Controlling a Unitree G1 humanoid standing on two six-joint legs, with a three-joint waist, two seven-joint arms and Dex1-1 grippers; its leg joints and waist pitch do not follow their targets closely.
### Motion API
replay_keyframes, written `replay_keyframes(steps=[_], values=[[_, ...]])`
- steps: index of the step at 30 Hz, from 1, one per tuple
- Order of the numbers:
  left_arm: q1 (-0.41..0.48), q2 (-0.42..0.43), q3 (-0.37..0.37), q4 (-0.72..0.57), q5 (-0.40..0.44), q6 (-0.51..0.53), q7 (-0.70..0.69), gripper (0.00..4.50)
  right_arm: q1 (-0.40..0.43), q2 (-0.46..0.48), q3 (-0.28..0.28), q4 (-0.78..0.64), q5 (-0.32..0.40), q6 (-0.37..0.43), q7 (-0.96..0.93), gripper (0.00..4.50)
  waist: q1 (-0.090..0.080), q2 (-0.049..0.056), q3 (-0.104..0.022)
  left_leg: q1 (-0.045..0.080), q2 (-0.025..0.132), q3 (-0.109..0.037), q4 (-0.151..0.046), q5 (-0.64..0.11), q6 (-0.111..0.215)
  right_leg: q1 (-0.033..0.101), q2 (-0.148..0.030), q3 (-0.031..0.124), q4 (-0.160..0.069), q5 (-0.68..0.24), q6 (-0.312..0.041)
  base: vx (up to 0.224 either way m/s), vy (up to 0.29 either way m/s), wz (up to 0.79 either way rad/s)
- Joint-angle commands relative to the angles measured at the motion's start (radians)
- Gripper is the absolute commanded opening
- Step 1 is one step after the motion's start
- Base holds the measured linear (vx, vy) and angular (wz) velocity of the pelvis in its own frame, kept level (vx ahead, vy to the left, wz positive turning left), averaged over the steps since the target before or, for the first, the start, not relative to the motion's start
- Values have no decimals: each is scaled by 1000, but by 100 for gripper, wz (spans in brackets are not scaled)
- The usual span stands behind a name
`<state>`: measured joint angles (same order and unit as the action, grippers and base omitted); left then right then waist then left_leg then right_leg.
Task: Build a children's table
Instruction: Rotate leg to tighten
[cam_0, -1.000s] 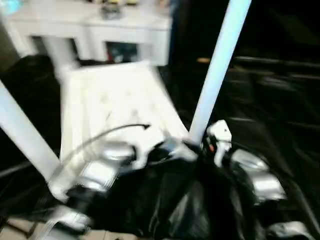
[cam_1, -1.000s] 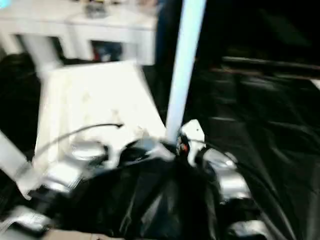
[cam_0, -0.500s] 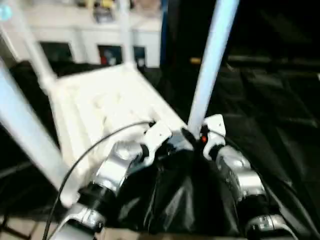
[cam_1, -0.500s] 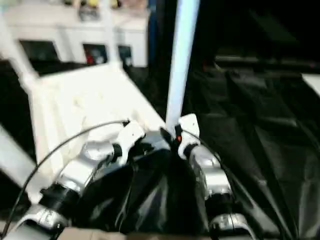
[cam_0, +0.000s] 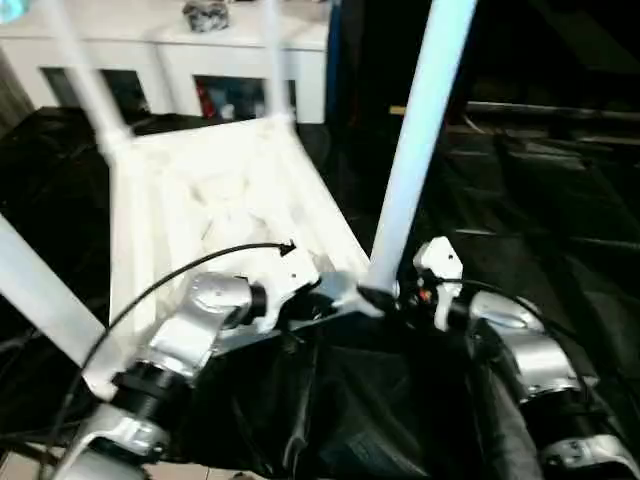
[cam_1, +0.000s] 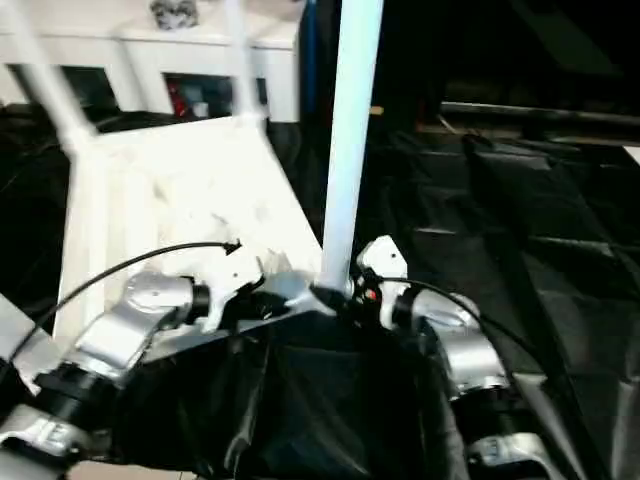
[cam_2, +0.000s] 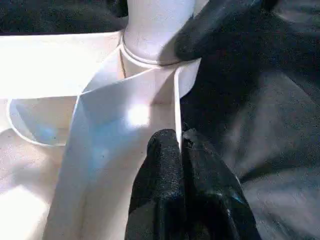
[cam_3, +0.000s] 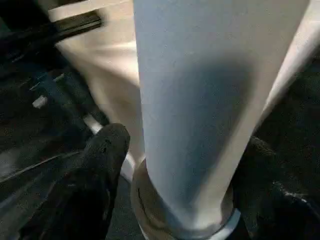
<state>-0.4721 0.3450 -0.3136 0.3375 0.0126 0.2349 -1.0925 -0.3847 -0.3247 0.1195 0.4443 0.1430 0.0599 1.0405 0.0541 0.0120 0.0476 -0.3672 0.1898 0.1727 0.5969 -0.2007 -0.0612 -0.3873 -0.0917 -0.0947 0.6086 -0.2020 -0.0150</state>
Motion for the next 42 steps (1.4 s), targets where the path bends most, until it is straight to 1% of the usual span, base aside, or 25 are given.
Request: replay_keyframes(steps=[1,5,6,7,8,9,10,11,13,14,19,24,25,28,29,30,31,32,33,34,36,37,38,40,42], values=[[-3,9,-29,-32,-17,-37,-63,0,10,-8,48,-22,9,11,78,318,-2,-7,-61,7,49,-9,-71,-108,110,48,-62,57,-58,-47,-266,0,0,0],[-4,32,-31,-29,-28,-48,-101,0,2,-31,66,-25,8,13,117,318,6,-8,-59,11,51,-7,-72,-113,98,45,-64,58,-58,-65,-270,0,0,0],[-4,37,-31,-29,-30,-50,-109,0,0,-34,70,-26,7,15,127,318,7,-12,-58,12,51,-6,-73,-119,93,45,-65,59,-59,-78,-268,0,0,0],[-4,42,-32,-28,-30,-53,-113,0,-2,-38,72,-27,5,18,137,318,7,-12,-57,9,50,-6,-73,-125,89,47,-65,59,-60,-93,-264,0,0,0],[-6,47,-32,-23,-32,-59,-119,0,-3,-45,78,-31,5,26,153,302,8,-14,-58,10,50,-7,-73,-128,84,47,-66,59,-61,-106,-259,0,0,0],[-7,48,-31,-19,-32,-61,-121,0,-4,-48,82,-33,6,30,163,292,7,-19,-58,9,50,-6,-73,-127,84,48,-66,60,-61,-107,-256,0,0,0],[-9,50,-30,-14,-34,-65,-124,0,-5,-52,85,-34,9,34,171,292,8,-16,-58,11,51,-6,-73,-122,83,47,-66,60,-60,-106,-256,0,0,0],[-12,51,-29,-9,-34,-68,-125,0,-5,-55,88,-36,10,34,178,282,7,-21,-57,10,51,-5,-73,-120,83,46,-65,60,-61,-106,-254,0,0,0],[-14,52,-29,-4,-35,-71,-127,0,-6,-58,91,-37,11,34,183,273,9,-19,-58,12,51,-5,-72,-113,83,45,-66,60,-60,-99,-256,0,0,0],[-19,54,-26,1,-38,-71,-130,0,-7,-62,97,-38,12,34,190,273,9,-23,-58,10,50,-5,-72,-109,83,47,-66,60,-59,-96,-254,0,0,0],[-15,54,-23,1,-35,-69,-125,0,-4,-61,101,-41,12,34,193,229,11,-23,-60,9,50,-5,-70,-93,89,48,-66,60,-56,-83,-257,0,0,0],[4,50,-18,-9,-30,-61,-102,0,27,-50,109,-65,18,49,188,209,16,-24,-61,10,50,-4,-67,-77,95,48,-66,60,-54,-70,-256,0,0,0],[6,49,-16,-10,-29,-57,-95,0,32,-48,110,-66,19,51,186,206,18,-29,-60,10,51,-4,-69,-82,96,47,-66,59,-54,-81,-255,0,0,0],[13,37,-7,-16,-21,-33,-53,0,52,-31,105,-73,29,62,161,200,22,-28,-59,13,52,-4,-71,-111,81,45,-67,60,-59,-111,-246,0,0,0],[8,17,1,-11,-5,-10,5,0,59,-1,91,-62,26,60,106,200,23,-28,-58,13,53,-4,-72,-112,77,45,-67,61,-58,-109,-246,0,0,0],[5,5,5,-8,4,1,37,0,62,17,84,-54,21,59,71,200,23,-27,-54,13,53,-4,-76,-130,66,42,-66,61,-62,-130,-239,0,0,0],[0,-8,8,-3,13,11,67,0,62,32,77,-45,17,57,38,199,24,-26,-53,15,51,-7,-80,-170,49,43,-68,59,-69,-191,-226,0,0,0],[-6,-34,15,3,20,29,114,0,60,62,64,-22,3,46,-30,199,22,-27,-49,18,50,-7,-83,-214,31,40,-69,60,-78,-261,-208,0,0,0],[-13,-64,21,9,27,47,162,0,58,95,49,-1,-8,40,-101,199,19,-28,-46,19,51,-6,-85,-235,19,37,-69,62,-83,-295,-199,0,0,0],[-18,-99,27,15,33,67,216,0,57,134,34,18,-20,50,-184,199,15,-28,-42,20,49,-10,-88,-276,-2,36,-71,60,-91,-374,-175,0,0,0],[-22,-125,30,20,35,81,250,0,56,162,23,30,-25,62,-240,198,3,-27,-43,18,46,-17,-92,-312,-26,38,-71,57,-99,-445,-141,0,0,0],[-24,-162,26,24,39,95,285,0,63,199,22,31,-28,63,-284,198,-2,-22,-44,16,45,-21,-93,-322,-27,39,-71,55,-101,-457,-126,0,0,0],[-30,-214,15,32,43,112,328,0,73,251,27,28,-39,60,-346,198,-8,-20,-43,17,45,-21,-93,-335,-27,35,-70,56,-105,-461,-120,0,0,0],[-39,-245,4,42,51,110,353,0,72,288,28,29,-53,59,-400,198,-12,-29,-42,23,39,-19,-89,-353,-17,29,-69,55,-113,-499,-107,0,0,0],[-43,-253,-1,47,55,106,362,0,69,301,28,32,-57,57,-421,198,-13,-27,-42,20,38,-21,-90,-348,-6,29,-70,54,-117,-531,-92,0,0,0]])
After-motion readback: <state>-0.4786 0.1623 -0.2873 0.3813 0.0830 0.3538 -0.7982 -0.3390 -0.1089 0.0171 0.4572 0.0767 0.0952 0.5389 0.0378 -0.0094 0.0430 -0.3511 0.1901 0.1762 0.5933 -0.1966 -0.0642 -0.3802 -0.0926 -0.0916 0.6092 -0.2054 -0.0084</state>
